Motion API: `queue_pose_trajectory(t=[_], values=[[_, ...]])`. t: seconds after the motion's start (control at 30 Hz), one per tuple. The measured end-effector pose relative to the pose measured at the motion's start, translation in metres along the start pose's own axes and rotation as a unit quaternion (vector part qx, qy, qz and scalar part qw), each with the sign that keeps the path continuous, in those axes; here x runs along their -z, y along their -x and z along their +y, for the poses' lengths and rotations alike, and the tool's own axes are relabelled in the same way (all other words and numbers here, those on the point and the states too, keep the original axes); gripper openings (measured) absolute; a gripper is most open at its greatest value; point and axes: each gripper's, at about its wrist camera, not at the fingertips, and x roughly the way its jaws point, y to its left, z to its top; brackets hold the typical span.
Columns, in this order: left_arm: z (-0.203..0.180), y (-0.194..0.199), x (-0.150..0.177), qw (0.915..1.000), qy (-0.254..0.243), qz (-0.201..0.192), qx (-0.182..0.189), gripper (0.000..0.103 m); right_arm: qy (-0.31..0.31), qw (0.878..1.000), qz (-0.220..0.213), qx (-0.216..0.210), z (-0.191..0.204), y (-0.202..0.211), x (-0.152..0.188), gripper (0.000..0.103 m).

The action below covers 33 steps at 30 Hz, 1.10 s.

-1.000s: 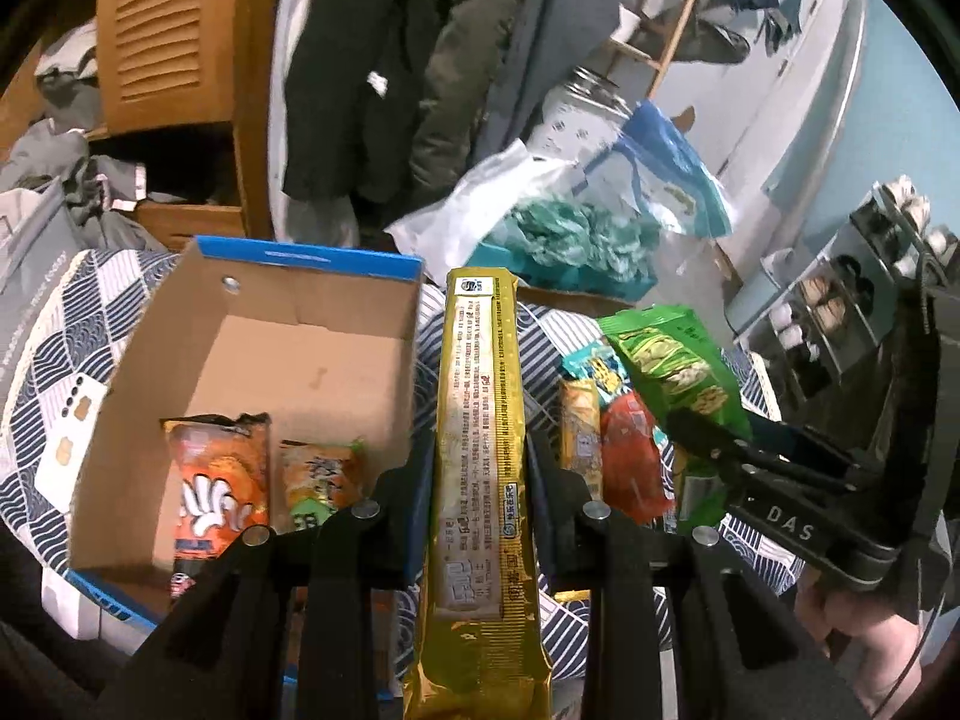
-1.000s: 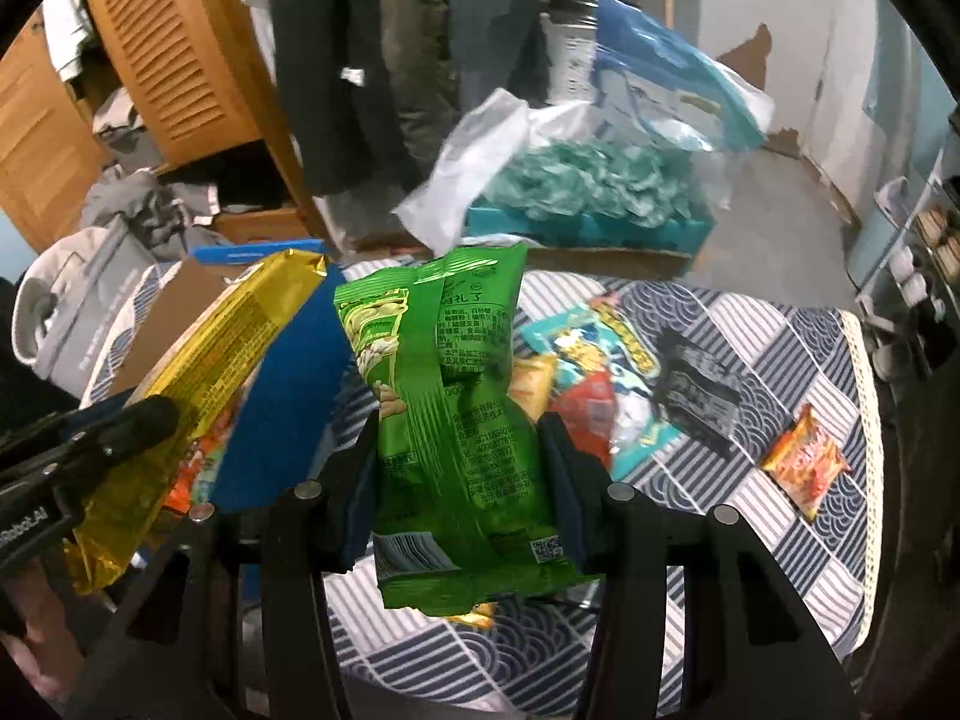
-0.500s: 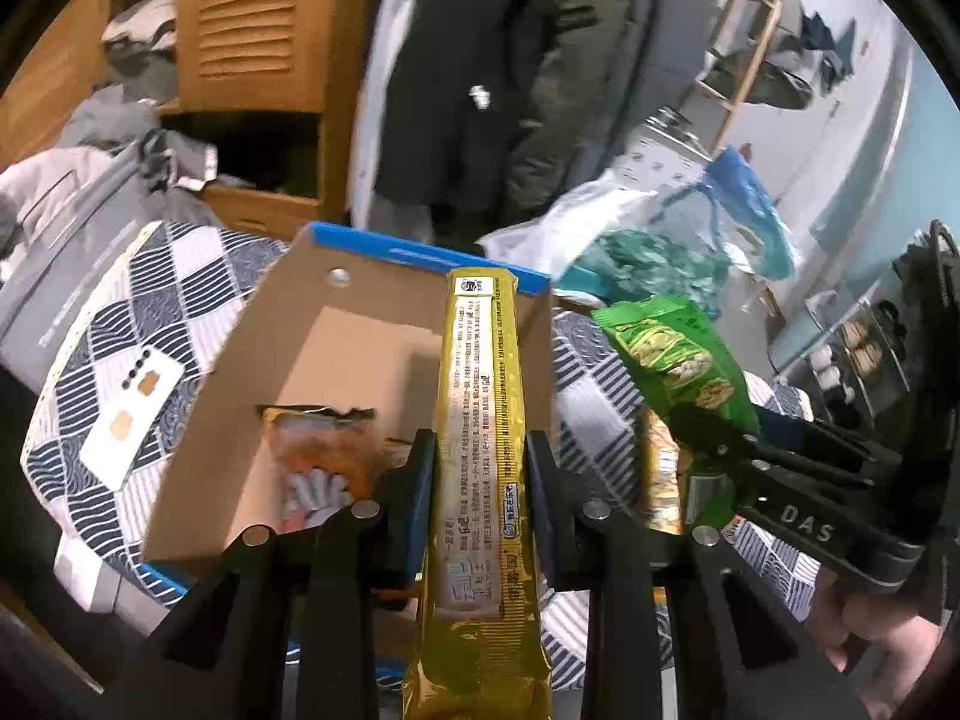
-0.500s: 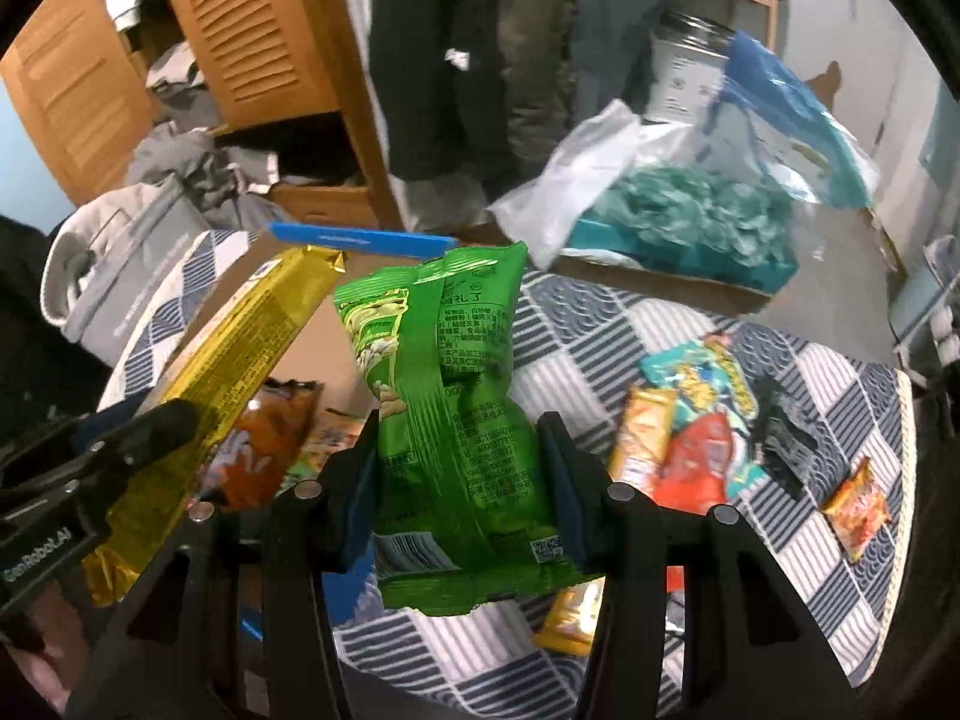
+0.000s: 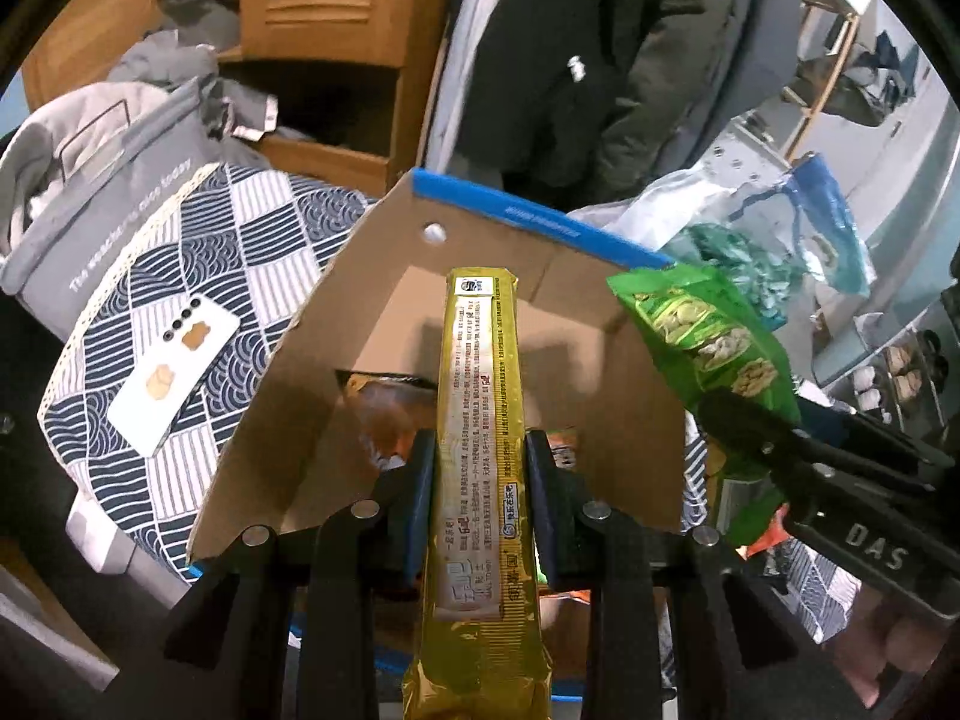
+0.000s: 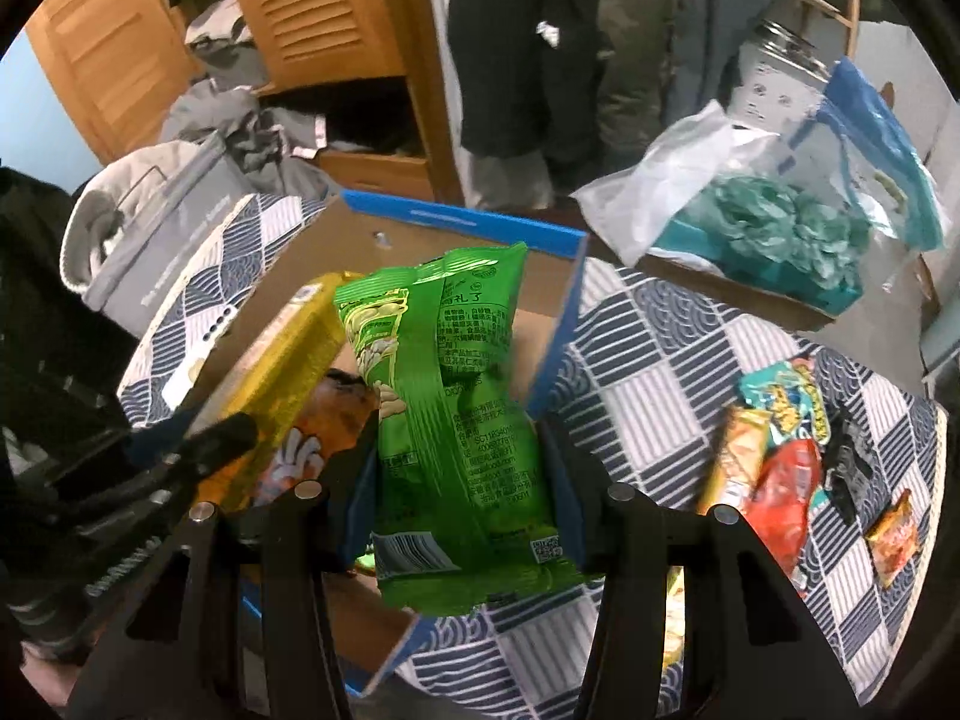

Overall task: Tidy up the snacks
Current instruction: 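Lower the wafer bar and green bag into the box and open both tools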

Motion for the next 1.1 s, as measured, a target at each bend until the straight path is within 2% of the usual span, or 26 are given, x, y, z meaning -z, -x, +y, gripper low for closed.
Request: queue_pose_trajectory(t=[0.27, 0.33, 0.4, 0.47, 0.63, 0.7, 0.77, 1.03, 1.1], values=[[0.016, -0.012, 0.002, 0.9995, 0.02, 0.022, -0.009, 0.029, 0.009, 1.0, 0.021, -0.016, 0.022, -0.019, -0.005, 0.049], [0.018, -0.011, 0.002, 0.9996, 0.02, 0.017, -0.012, 0.029, 0.01, 0.999, 0.025, -0.018, 0.026, -0.022, -0.005, 0.049], [0.019, -0.008, 0.002, 0.9996, 0.021, 0.011, -0.017, 0.033, 0.01, 0.999, 0.029, -0.021, 0.028, -0.026, -0.006, 0.049], [0.021, -0.004, 0.002, 0.9996, 0.023, 0.007, -0.017, 0.042, 0.008, 0.999, 0.033, -0.023, 0.029, -0.03, -0.006, 0.049], [0.027, -0.001, 0.0, 0.9993, 0.036, 0.004, -0.012, 0.044, 0.001, 0.999, 0.038, -0.025, 0.03, -0.034, -0.005, 0.049], [0.028, 0.0, -0.001, 0.9992, 0.039, 0.002, -0.011, 0.045, 0.002, 0.999, 0.035, -0.022, 0.029, -0.032, -0.005, 0.058], [0.026, 0.002, -0.002, 0.9992, 0.039, 0.001, -0.008, 0.045, -0.002, 0.999, 0.029, -0.022, 0.027, -0.029, -0.004, 0.061], [0.007, 0.007, -0.002, 0.9999, 0.014, -0.003, -0.001, 0.048, -0.02, 1.0, 0.016, -0.017, 0.008, -0.015, -0.002, 0.062], [0.001, 0.009, -0.002, 1.0, 0.008, -0.005, 0.001, 0.05, -0.023, 1.0, 0.01, -0.011, 0.004, -0.011, -0.001, 0.065]])
